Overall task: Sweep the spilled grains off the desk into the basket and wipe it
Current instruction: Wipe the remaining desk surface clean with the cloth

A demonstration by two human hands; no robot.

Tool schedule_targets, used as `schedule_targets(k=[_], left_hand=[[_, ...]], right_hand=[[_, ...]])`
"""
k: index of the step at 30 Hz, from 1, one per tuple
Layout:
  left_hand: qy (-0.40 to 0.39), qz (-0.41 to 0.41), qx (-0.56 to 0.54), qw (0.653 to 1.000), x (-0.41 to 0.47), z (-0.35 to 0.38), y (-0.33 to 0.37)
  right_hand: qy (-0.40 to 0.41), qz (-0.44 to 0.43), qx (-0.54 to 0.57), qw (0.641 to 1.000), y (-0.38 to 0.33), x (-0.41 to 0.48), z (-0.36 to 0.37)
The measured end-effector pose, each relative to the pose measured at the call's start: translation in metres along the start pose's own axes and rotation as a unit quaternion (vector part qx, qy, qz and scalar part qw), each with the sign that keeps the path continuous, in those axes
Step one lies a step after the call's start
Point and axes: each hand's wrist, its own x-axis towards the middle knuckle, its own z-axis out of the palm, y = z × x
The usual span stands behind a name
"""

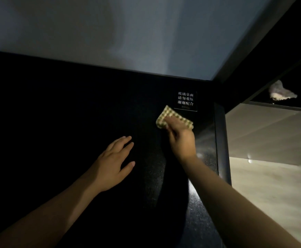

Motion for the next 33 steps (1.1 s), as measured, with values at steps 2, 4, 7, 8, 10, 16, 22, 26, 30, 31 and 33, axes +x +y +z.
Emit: schedule_targets(k=[2, 4, 7, 8, 10, 16, 22, 26, 30, 31, 33], left_hand=[[-0.006, 0.006, 0.0, 1.0, -0.004, 0.002, 0.003], [-0.005, 0.009, 0.0, 1.0, -0.01, 0.006, 0.005], [0.0, 0.008, -0.001, 1.0, -0.017, 0.011, 0.008], [0.001, 0.008, 0.0, 1.0, -0.019, 0.012, 0.009], [0.008, 0.007, 0.004, 1.0, -0.022, 0.015, 0.012], [0.012, 0.014, -0.002, 1.0, -0.032, 0.028, 0.018], [0.013, 0.005, -0.012, 1.0, -0.039, 0.032, 0.016], [0.005, 0.012, 0.0, 1.0, -0.046, 0.033, 0.012], [-0.007, 0.019, 0.008, 1.0, -0.052, 0.034, 0.012], [-0.01, 0.022, 0.008, 1.0, -0.054, 0.034, 0.012], [-0.015, 0.027, 0.01, 0.999, -0.056, 0.034, 0.011]], right_hand=[[-0.036, -0.023, 0.025, 0.999, -0.009, -0.034, -0.002], [-0.081, -0.033, 0.051, 0.995, -0.018, -0.064, -0.009], [-0.088, -0.013, 0.099, 0.991, -0.028, -0.079, -0.032], [-0.067, -0.007, 0.115, 0.991, -0.03, -0.073, -0.04], [0.004, -0.005, 0.11, 0.994, -0.027, -0.05, -0.051], [0.021, 0.018, -0.021, 0.999, 0.009, 0.01, -0.034], [-0.046, -0.036, 0.008, 0.998, 0.002, -0.062, -0.014], [-0.086, 0.022, 0.101, 0.991, -0.021, -0.117, -0.036], [0.043, 0.081, 0.125, 0.988, -0.026, -0.093, -0.061], [0.068, 0.076, 0.092, 0.991, -0.024, -0.079, -0.063], [0.07, 0.068, 0.041, 0.994, -0.016, -0.053, -0.059]])
